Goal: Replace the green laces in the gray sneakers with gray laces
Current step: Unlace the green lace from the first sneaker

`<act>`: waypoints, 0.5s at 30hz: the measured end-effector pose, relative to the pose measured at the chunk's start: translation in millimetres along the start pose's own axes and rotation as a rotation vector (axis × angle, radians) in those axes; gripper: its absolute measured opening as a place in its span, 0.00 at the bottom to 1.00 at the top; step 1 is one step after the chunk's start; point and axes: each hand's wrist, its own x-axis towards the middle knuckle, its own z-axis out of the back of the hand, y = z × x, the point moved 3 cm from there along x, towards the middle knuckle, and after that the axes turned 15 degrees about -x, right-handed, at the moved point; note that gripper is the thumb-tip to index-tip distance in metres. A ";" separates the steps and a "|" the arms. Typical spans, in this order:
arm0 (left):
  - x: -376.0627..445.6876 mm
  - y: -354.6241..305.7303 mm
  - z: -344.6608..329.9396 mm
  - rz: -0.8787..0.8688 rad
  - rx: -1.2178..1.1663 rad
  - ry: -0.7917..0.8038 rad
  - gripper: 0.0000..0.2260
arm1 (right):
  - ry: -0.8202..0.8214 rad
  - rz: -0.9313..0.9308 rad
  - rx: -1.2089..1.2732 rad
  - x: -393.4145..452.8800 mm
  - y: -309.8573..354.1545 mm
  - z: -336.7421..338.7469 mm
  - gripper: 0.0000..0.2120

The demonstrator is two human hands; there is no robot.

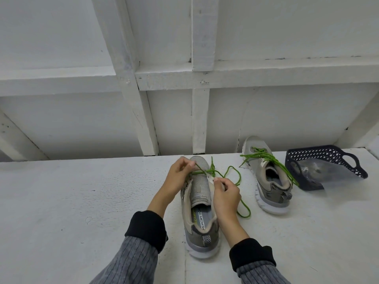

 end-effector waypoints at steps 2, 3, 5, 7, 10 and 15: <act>-4.9 1.1 3.8 -0.010 -0.225 -0.075 0.08 | -0.002 -0.004 0.003 0.7 -1.5 -0.1 0.06; -6.5 1.1 7.1 -0.004 -0.333 -0.114 0.08 | -0.002 -0.008 0.005 0.8 -2.7 -0.4 0.06; -9.1 -1.1 15.8 0.015 -0.475 -0.211 0.08 | 0.001 -0.018 0.009 1.2 -4.0 -0.9 0.05; -11.4 -4.9 28.6 0.003 -0.291 -0.289 0.09 | 0.005 -0.020 0.019 1.6 -3.9 -1.1 0.05; -13.6 -6.6 38.3 -0.061 0.224 -0.245 0.10 | 0.011 -0.020 0.025 0.3 -1.9 -0.3 0.05; -3.7 -4.9 19.7 -0.002 0.576 -0.036 0.07 | 0.006 -0.019 0.016 0.0 -0.9 -0.4 0.05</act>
